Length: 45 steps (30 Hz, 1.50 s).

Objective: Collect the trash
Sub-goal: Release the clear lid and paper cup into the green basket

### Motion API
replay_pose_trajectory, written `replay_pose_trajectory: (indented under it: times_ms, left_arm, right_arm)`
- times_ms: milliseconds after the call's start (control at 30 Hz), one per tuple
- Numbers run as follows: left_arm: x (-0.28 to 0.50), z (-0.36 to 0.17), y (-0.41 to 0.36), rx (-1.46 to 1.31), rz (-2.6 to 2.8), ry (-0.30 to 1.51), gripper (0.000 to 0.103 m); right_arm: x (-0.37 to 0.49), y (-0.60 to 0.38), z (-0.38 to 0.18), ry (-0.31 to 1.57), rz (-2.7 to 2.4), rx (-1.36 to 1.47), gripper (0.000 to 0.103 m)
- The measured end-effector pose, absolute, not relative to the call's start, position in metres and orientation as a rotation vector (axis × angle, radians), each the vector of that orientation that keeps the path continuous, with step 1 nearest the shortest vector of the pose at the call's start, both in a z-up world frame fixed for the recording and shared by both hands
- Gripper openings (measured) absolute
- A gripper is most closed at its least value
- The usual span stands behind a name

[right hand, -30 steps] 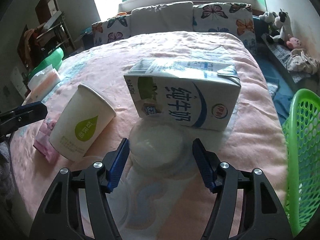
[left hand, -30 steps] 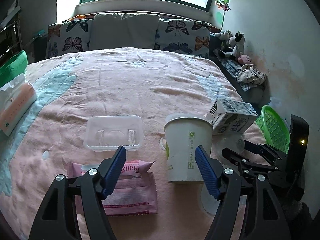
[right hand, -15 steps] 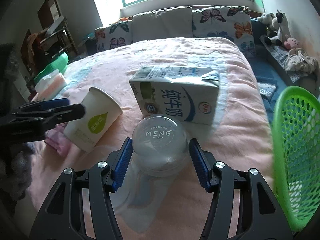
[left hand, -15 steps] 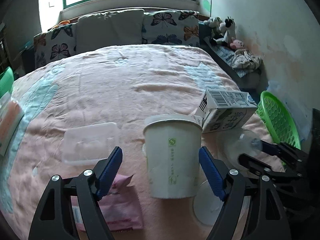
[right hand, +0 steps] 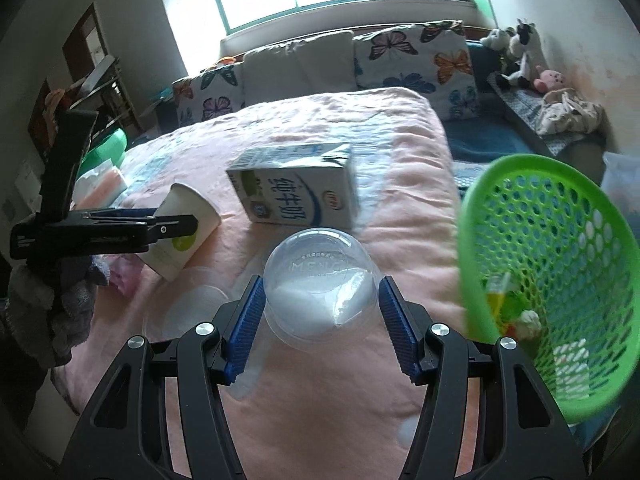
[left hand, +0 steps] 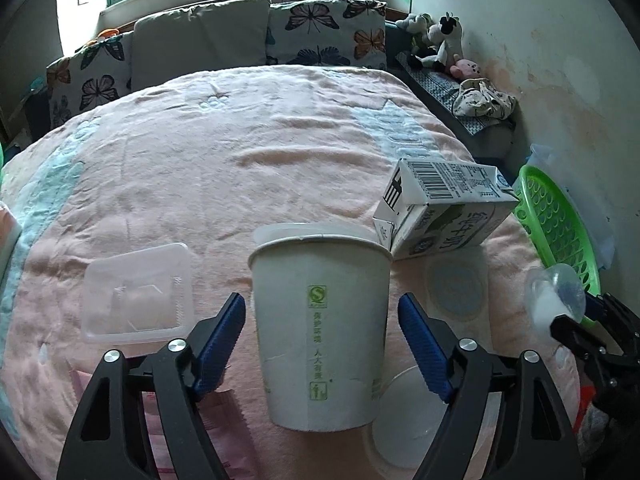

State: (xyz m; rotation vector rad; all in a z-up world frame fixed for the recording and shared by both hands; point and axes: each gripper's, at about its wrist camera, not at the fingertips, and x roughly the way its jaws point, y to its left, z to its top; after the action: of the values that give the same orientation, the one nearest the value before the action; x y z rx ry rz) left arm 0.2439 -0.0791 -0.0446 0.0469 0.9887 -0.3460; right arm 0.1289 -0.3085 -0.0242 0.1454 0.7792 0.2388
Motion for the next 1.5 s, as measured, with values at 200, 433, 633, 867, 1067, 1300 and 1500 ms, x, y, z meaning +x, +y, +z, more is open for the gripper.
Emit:
replay_pose_trajectory:
  times_ms: [200, 433, 633, 867, 1067, 1300, 1500]
  left_arm:
    - [0.243, -0.043, -0.08, 0.048, -0.347, 0.979, 0.063]
    - [0.23, -0.023, -0.075, 0.031, -0.353, 0.945, 0.06]
    - [0.211, 0.004, -0.074, 0.025, -0.381, 0.872, 0.06]
    - [0.193, 0.025, -0.081, 0.057, -0.434, 0.803, 0.06]
    - [0.183, 0.023, -0.091, 0.169, -0.468, 0.806, 0.06]
    - [0.18, 0.015, -0.1, 0.505, -0.455, 0.877, 0.06]
    - [0.179, 0.017, -0.099, 0.712, -0.518, 1.005, 0.059]
  right_arm:
    - [0.12, -0.332, -0.024, 0.773, 0.186, 0.175, 0.059]
    - [0.113, -0.367, -0.025, 0.764, 0.102, 0.216, 0.059]
    - [0.109, -0.405, -0.027, 0.76, 0.017, 0.244, 0.059]
    - [0.107, -0.429, -0.035, 0.769, -0.035, 0.258, 0.059]
    - [0.106, -0.436, -0.042, 0.778, -0.048, 0.265, 0.059]
    - [0.106, -0.438, -0.041, 0.775, -0.05, 0.257, 0.059]
    - [0.104, -0.441, -0.043, 0.771, -0.05, 0.275, 0.059]
